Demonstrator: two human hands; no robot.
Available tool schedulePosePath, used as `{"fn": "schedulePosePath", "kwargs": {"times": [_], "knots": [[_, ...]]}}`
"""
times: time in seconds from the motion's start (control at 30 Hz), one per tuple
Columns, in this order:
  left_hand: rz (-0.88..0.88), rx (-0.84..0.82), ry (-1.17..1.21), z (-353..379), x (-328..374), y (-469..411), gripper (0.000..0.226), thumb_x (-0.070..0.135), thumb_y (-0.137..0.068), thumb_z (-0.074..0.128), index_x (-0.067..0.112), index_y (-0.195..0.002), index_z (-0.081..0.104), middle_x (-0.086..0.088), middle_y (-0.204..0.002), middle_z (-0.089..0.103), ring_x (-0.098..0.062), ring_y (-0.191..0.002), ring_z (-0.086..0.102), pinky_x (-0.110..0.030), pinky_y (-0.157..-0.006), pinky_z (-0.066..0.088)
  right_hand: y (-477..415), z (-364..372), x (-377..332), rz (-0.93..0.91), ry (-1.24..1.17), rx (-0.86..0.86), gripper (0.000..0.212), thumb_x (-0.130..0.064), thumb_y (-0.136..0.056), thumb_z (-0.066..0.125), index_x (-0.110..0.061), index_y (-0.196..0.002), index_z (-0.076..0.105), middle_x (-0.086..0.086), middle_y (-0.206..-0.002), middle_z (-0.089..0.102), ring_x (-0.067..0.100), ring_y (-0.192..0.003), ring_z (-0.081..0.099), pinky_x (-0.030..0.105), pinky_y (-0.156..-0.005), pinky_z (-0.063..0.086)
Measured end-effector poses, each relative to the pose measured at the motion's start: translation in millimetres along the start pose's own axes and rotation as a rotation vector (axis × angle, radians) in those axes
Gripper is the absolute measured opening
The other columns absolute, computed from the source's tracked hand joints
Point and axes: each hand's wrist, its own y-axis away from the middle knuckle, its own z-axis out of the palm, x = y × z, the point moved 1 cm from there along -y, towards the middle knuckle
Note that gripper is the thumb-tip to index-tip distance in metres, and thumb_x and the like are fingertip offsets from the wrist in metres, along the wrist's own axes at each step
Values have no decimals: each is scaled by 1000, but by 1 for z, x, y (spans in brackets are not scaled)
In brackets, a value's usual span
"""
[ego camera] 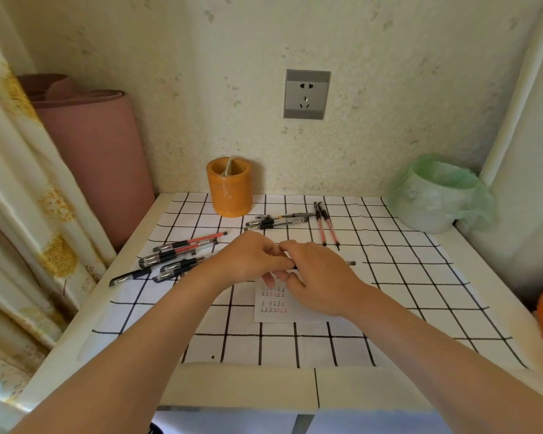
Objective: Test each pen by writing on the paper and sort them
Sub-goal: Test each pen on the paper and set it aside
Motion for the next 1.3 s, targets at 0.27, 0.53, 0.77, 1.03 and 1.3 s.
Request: {"fn": "schedulePosePath", "kwargs": {"times": [0.27,0.53,0.77,1.03,1.3], "knots": [[-15,16,-45,1,4,1,26,33,-91,65,13,-80,76,1,-67,70,-4,-63,62,-18,-60,48,-11,-5,-5,154,227,33,54,-76,-79,37,-25,-82,56,-9,-62,56,8,-58,53,28,-52,36],[-65,317,-476,-48,-25,-1,28,35,-99,49,20,-86,69,7,-86,69,-10,-83,62,-29,-75,48,-30,-4,-14,182,217,37,60,-73,-81,30,-20,-53,36,-4,-47,35,13,-45,34,29,-48,32],[-109,293,-823,-69,-60,7,26,33,-90,65,31,-116,63,3,-113,57,-14,-104,50,-34,-89,49,-51,-2,-20,173,91,-25,48,-50,-89,46,-18,-55,35,-3,-49,31,15,-48,33,29,-50,28],[-51,261,-818,-69,-67,12,27,32,-88,68,31,-114,62,2,-110,52,-15,-100,49,-29,-79,45,-78,9,-18,188,-8,-89,14,-14,-94,47,-16,-108,47,0,-90,57,19,-77,53,32,-65,39],[-20,269,-799,-74,-73,19,27,28,-88,69,30,-113,62,4,-110,54,-13,-92,47,-28,-76,43,-106,36,1,131,90,23,45,9,-88,55,-18,-121,66,2,-116,62,22,-112,51,38,-97,45]]}}
